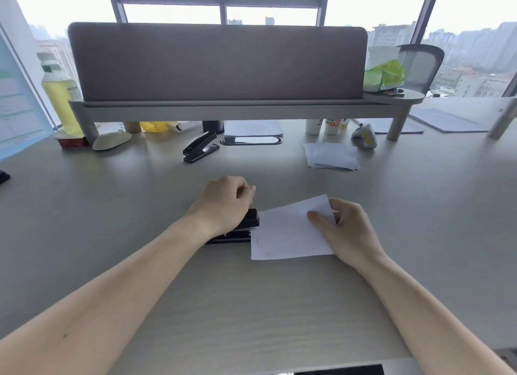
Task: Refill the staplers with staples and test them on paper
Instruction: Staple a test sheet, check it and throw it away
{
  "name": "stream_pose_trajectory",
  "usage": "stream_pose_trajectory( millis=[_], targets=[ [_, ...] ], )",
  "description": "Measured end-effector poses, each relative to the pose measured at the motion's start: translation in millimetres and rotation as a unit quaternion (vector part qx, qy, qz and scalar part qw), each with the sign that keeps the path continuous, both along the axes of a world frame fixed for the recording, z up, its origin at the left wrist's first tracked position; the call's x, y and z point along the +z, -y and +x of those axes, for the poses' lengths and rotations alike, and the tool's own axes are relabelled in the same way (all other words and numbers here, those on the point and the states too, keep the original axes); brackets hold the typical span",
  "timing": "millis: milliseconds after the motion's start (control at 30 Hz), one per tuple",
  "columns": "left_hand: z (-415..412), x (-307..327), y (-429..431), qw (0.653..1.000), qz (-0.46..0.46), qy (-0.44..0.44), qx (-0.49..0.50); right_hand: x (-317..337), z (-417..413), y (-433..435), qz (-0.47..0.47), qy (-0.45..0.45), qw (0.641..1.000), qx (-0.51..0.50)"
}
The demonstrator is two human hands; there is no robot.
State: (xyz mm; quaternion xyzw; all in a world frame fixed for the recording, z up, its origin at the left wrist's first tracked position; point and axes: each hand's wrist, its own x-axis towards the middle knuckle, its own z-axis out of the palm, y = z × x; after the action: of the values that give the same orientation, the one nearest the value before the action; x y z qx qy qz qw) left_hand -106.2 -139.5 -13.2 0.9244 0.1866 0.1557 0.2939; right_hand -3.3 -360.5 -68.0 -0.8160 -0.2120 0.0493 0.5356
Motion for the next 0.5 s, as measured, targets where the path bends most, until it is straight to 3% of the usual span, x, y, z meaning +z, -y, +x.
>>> stream_pose_trajectory(
  millis=[133, 300, 500],
  targets=[
    [27, 8, 2, 0.999, 0.019, 0.027, 0.033, 1, -3, 1, -0.008, 0.015, 1.0, -0.001],
    [50, -2, 10, 0.994, 0.098, -0.048, 0.027, 0, -4, 2, -0.014, 0.027, 1.0, 0.004],
    [50, -8, 8, 0.996, 0.067, -0.049, 0.037, -2, 0, 5, -0.001, 0.027, 1.0, 0.016]
  ],
)
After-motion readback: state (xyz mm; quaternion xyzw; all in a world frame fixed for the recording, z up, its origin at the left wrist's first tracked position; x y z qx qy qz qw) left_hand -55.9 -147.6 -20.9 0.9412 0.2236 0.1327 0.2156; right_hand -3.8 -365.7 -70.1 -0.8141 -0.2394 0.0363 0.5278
